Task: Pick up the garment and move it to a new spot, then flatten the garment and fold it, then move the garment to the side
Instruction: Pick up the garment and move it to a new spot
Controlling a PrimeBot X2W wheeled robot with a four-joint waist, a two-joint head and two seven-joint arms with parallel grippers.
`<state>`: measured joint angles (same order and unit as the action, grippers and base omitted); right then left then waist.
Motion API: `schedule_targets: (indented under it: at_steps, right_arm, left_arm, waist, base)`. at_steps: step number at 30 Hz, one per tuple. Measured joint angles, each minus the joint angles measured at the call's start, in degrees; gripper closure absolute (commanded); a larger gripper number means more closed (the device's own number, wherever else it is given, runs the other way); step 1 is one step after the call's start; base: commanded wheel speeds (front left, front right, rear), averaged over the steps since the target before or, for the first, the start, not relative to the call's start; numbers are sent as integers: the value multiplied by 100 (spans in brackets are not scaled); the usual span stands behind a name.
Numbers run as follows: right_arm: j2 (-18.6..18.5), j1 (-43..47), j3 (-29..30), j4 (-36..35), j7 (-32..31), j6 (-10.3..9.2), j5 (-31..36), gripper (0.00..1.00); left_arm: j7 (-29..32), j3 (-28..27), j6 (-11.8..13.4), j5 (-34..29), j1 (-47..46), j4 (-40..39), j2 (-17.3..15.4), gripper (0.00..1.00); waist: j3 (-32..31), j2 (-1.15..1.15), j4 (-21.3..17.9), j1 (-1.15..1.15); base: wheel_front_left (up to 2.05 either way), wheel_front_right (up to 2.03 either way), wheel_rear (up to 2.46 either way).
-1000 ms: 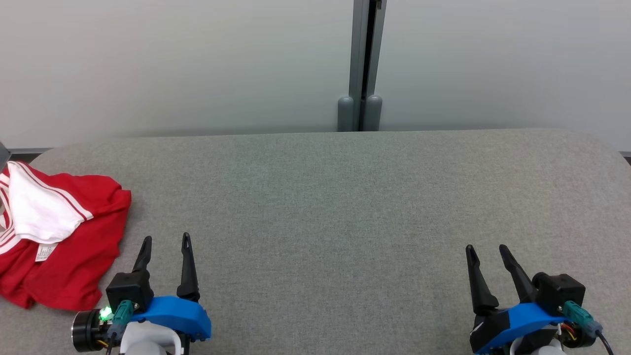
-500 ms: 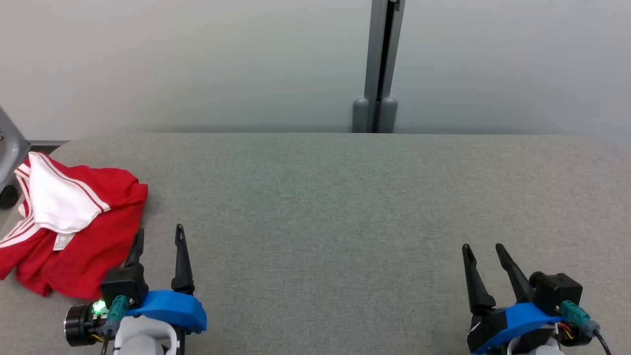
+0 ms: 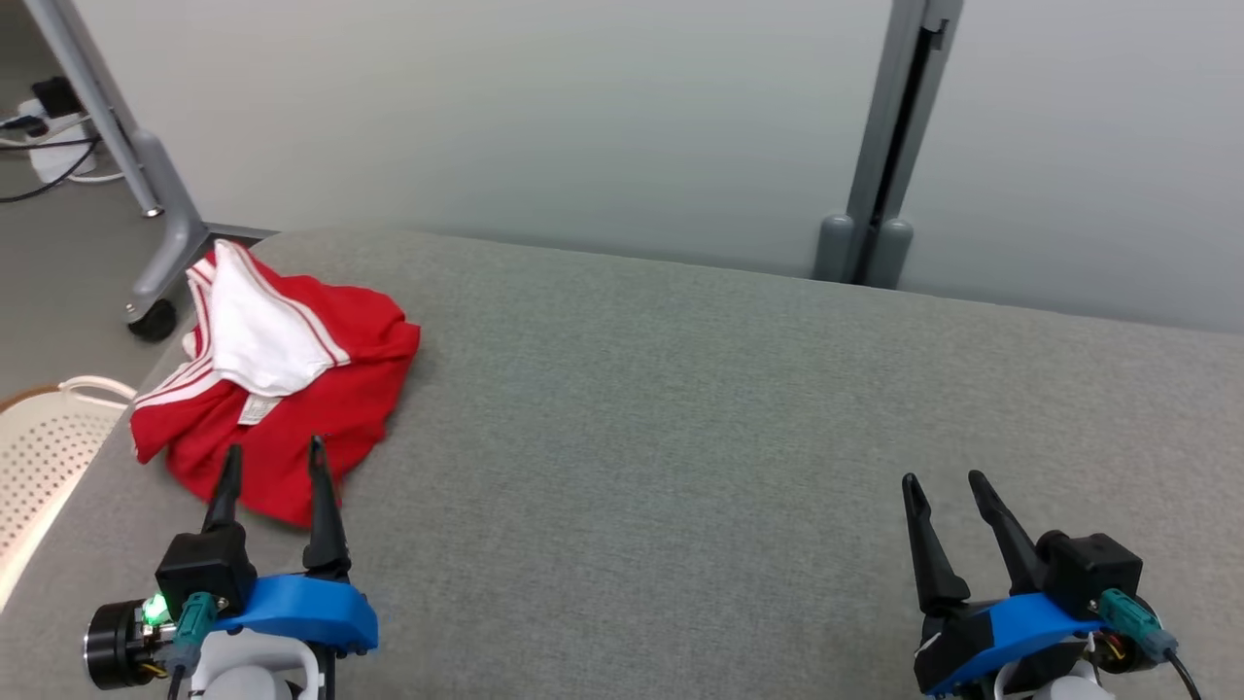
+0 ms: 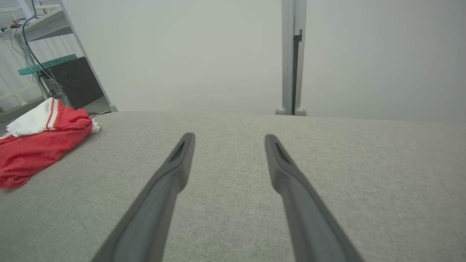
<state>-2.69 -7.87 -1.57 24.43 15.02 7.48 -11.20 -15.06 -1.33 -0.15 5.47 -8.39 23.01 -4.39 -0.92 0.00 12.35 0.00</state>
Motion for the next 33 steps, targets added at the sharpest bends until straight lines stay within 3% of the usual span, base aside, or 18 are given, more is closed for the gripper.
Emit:
schedule_targets:
  at_steps: [19, 26, 33]
  right_arm:
    - [0, 76, 59, -344, 1, 0, 100, 0]
    - [1, 72, 35, -378, 1, 0, 148, 0]
    - [1, -1, 64, -421, 1, 1, 279, 0]
  left_arm:
    - [-1, -301, 70, -44, 343, -698, 22, 0]
    - [-1, -380, 79, -43, 354, -739, 46, 0]
    - [-1, -583, 9, 73, 133, -667, 32, 0]
  waist:
    - [193, 1, 1342, 0]
    - [320, 1, 1460, 0]
    - [491, 1, 1250, 0]
  base:
    - [0, 0, 0]
    - [0, 0, 0]
    - [0, 0, 0]
